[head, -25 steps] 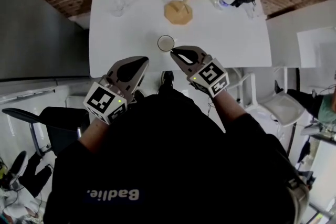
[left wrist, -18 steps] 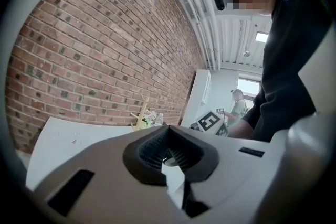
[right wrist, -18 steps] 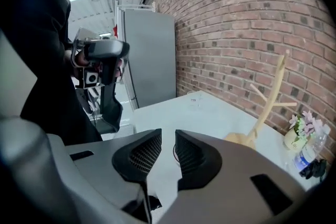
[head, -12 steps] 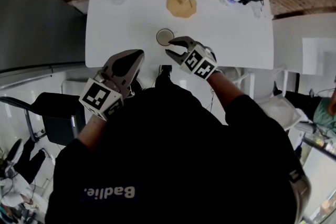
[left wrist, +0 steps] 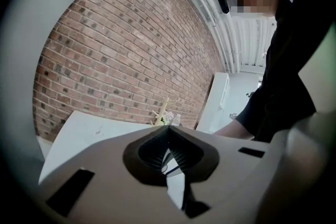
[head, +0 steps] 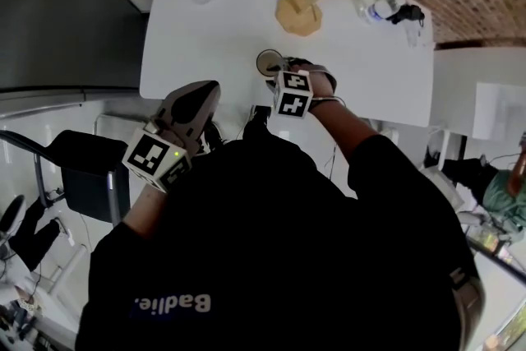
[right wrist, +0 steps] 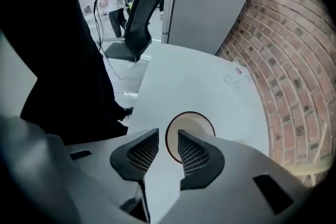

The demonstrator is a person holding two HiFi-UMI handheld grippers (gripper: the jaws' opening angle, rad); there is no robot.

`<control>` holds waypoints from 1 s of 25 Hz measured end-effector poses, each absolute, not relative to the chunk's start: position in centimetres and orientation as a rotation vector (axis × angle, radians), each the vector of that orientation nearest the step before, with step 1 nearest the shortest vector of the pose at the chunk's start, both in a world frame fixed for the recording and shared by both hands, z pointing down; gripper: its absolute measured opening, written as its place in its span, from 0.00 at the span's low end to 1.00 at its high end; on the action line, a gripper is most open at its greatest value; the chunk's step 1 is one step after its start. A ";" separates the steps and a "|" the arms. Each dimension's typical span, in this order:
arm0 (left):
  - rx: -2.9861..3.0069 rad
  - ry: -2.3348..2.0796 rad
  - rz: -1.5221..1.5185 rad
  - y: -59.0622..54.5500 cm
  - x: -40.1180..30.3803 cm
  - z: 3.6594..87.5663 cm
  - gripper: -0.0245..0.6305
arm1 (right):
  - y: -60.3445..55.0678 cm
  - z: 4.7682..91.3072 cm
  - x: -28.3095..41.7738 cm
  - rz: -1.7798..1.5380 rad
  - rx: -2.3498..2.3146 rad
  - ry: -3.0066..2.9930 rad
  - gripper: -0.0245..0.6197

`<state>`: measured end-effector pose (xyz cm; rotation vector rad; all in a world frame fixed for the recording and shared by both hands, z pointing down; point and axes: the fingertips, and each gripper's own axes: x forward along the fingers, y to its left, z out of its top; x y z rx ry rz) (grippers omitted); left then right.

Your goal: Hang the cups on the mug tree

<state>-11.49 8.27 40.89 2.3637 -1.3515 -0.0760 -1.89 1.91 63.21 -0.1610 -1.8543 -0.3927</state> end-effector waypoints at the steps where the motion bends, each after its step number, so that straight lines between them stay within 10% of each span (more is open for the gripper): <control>1: 2.359 -1.361 -0.079 8.4 -11.7 40.8 0.04 | 2.0 63.7 -1.9 -0.398 -0.180 -1.826 0.25; 25: 2.363 -1.460 0.001 4.5 -11.9 40.2 0.04 | 1.3 61.7 -2.3 -0.251 -0.206 -1.999 0.13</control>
